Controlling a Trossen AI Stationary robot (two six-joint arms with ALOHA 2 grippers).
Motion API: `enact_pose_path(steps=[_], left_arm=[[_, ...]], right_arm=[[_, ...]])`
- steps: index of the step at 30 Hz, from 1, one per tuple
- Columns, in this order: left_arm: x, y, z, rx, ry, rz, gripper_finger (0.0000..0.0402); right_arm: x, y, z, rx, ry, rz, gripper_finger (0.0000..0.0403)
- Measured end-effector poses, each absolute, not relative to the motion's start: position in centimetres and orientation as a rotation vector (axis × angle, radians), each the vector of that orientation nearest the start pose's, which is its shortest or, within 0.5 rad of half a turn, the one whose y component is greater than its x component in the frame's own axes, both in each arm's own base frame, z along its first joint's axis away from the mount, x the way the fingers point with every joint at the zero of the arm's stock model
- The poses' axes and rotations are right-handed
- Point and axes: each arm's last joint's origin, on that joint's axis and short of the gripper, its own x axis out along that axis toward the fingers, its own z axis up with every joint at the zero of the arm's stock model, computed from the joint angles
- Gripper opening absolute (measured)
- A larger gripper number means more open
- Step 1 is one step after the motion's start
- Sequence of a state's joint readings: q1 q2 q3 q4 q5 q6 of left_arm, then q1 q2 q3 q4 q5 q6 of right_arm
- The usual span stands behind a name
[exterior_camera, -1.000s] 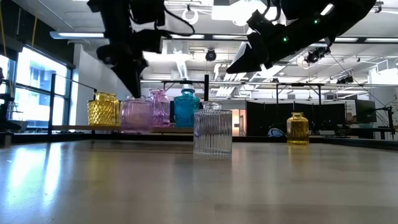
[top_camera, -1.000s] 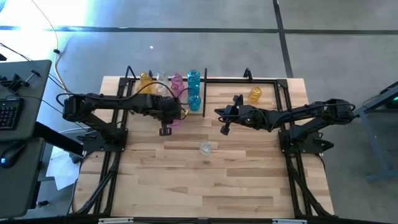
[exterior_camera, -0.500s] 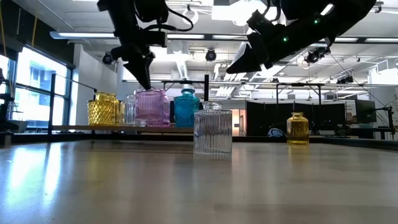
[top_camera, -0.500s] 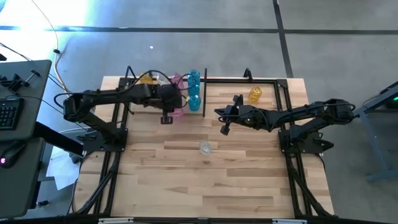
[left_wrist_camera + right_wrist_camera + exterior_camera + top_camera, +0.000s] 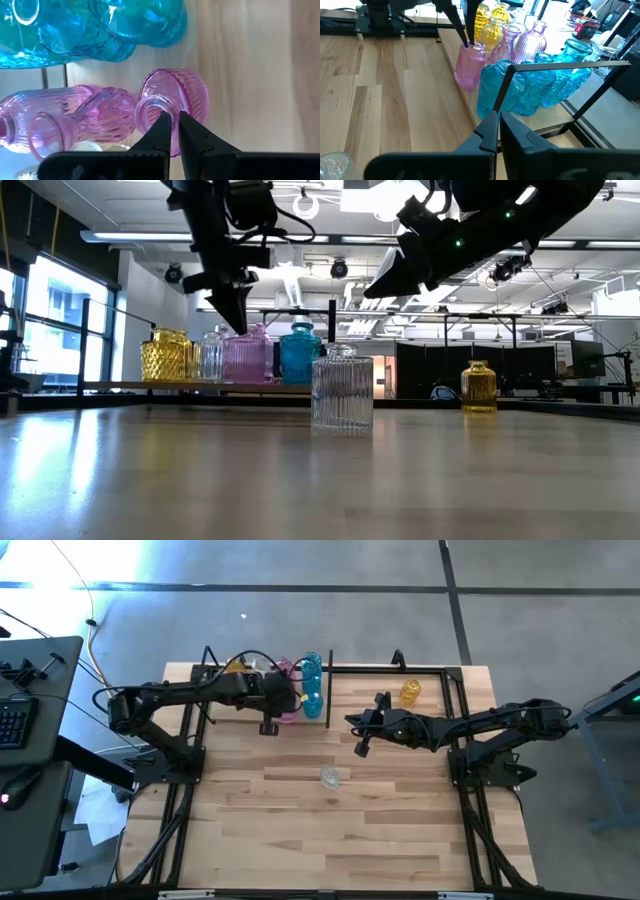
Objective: Sort vases onto shelf
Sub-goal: Put the purple flower vase aligned with the other purple flower vase on the shelf
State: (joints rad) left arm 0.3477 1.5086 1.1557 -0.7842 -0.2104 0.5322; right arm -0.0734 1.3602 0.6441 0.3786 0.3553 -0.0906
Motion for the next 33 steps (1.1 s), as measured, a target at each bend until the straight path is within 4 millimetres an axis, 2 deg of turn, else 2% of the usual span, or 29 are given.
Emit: enact_pose_path(steps=[12,33], left_arm=[[27.80,10.80,24.71,0.411,1.267,0.199,0.0007],[27.84,11.01,24.83,0.434,1.270,0.258,0.0075]], right_arm=[[27.71,-3.05,21.47,-0.137,0.356,-0.409,0.0000],[27.74,-2.97,21.46,-0.129,0.355,-0.384,0.0000]])
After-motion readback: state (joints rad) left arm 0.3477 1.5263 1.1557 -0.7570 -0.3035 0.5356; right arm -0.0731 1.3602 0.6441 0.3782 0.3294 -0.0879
